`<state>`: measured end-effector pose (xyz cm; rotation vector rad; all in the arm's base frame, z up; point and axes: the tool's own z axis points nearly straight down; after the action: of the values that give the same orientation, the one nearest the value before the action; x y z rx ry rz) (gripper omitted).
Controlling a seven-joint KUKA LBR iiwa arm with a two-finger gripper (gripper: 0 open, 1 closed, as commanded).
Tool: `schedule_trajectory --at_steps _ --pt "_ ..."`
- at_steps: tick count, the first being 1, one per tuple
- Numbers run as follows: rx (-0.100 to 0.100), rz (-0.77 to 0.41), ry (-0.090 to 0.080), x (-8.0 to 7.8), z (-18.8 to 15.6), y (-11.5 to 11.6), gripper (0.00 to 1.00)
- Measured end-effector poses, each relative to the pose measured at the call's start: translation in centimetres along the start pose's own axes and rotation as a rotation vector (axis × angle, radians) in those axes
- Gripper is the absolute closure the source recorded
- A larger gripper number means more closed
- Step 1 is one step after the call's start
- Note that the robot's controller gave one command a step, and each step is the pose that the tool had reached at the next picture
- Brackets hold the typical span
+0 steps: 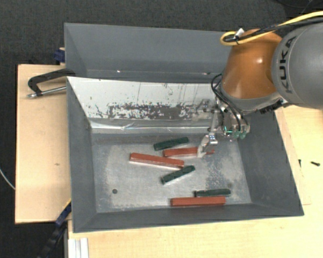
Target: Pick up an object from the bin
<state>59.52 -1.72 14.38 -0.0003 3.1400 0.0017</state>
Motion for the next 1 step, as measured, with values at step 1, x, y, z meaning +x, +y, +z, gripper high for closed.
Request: schedule_trajectory --at_steps 1 --pt "0.001 -0.018 -0.014 1.41 5.43 2.26 0.0"
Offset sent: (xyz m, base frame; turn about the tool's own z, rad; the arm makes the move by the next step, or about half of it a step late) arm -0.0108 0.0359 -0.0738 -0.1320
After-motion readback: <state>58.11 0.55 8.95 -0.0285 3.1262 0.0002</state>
